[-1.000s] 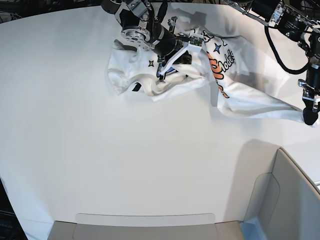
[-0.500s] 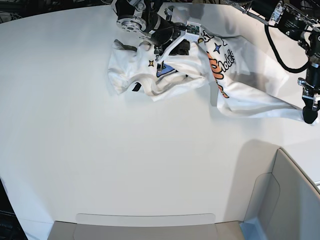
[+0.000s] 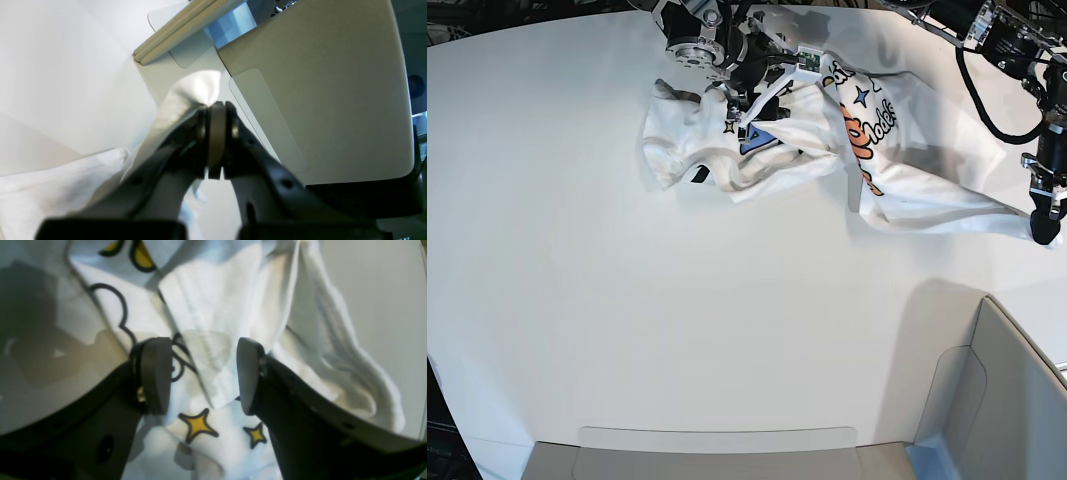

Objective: Layout the t-shirt on the table in an organized manner, then fold the t-shirt properly
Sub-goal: 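Grasp the t-shirt fabric with the right gripper and pull it, then gather the bunched t-shirt fabric with the right gripper near the print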

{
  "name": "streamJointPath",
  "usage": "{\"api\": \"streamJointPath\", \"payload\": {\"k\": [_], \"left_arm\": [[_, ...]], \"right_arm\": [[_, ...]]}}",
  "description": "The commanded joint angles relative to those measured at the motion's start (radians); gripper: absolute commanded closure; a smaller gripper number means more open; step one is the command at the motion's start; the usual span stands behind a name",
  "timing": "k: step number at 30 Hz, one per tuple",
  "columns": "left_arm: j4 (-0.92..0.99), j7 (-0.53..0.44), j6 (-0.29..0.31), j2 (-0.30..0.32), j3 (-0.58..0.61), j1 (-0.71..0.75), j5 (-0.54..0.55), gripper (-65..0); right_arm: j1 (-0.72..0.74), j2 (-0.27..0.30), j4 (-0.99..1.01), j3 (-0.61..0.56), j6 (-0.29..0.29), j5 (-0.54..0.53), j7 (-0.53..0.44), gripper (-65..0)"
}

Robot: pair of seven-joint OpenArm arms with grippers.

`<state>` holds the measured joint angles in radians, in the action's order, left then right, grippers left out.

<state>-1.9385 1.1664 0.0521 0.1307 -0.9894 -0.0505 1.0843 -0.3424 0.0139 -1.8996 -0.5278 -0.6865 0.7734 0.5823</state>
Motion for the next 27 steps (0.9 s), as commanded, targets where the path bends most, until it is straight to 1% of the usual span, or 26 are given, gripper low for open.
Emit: {"api": "streamJointPath", "payload": {"k": [1,8,10,11,15,19,27], "left_arm": [[-0.012,-0.015,0.009,0.016,0.002,-0.009,0.023,-0.2],[-0.011,-0.015,0.012,0.014,0.000,-0.009,0.023,-0.2],[-0.011,-0.015,0.012,0.014,-0.001,-0.009,0.023,-0.2],[-0.011,-0.015,0.013,0.014,-0.001,-0.009,0.023,-0.2],[-0.011,-0.015,0.013,0.014,-0.001,-0.009,0.023,-0.2],[-0.011,-0.015,0.013,0.014,-0.001,-0.009,0.023,-0.2],[-0.011,-0.015,0.013,0.014,0.005,-0.009,0.023,-0.2]], "right_arm": [[0.012,-0.013,-0.010,-0.010,-0.012,-0.004,-0.015,-31.3],[0.087,-0.021,0.127,-0.010,-0.012,-0.007,-0.017,-31.2],[0.101,-0.038,0.151,-0.010,-0.012,-0.007,-0.028,-31.2],[0.102,-0.048,0.156,-0.008,-0.012,-0.007,-0.051,-31.2],[0.099,-0.056,0.150,-0.008,-0.012,-0.007,-0.112,-31.2],[0.119,-0.076,0.157,-0.007,-0.012,-0.004,-0.115,-31.2],[0.121,-0.076,0.104,-0.008,-0.012,-0.004,-0.123,-31.2]]}}
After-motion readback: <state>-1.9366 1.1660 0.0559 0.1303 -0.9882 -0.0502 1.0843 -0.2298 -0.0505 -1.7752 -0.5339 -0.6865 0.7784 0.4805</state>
